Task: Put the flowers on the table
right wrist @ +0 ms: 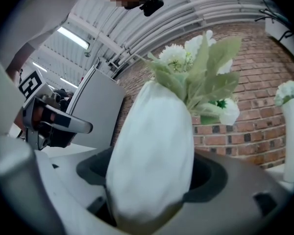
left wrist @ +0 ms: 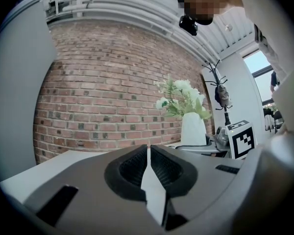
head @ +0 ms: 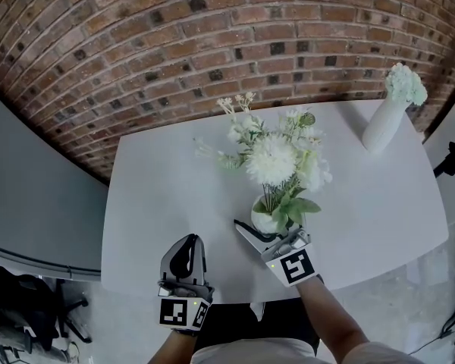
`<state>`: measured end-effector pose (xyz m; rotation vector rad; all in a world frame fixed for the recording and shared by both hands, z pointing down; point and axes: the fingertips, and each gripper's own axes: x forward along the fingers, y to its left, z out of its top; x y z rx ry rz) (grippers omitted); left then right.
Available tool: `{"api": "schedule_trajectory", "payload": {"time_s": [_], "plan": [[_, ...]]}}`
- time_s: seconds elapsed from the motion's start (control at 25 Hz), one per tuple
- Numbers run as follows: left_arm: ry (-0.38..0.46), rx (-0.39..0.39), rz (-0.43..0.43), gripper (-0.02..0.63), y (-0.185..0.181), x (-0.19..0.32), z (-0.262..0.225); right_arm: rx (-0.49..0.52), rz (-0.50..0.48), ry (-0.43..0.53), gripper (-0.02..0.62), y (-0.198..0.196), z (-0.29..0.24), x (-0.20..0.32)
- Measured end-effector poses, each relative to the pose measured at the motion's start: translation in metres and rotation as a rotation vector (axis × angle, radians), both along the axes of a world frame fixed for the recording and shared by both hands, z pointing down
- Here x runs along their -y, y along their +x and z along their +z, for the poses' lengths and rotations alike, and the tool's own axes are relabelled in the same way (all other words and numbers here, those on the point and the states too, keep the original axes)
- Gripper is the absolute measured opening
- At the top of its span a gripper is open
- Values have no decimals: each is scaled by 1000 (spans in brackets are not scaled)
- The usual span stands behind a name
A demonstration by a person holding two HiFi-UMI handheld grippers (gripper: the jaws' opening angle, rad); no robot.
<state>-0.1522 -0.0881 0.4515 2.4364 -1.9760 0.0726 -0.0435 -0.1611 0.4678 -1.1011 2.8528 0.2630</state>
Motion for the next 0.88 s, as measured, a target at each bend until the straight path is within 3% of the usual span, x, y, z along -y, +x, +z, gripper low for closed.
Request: {"api": "schedule_trajectory", "payload": {"time_s": [0.64, 0.88], "plan": [[-18, 6, 4, 26, 9, -2, 3, -7, -32, -13, 410, 9, 2, -3], [-20, 6, 5, 26, 13, 0, 4, -46, -50, 26, 410, 9, 2, -2]]}}
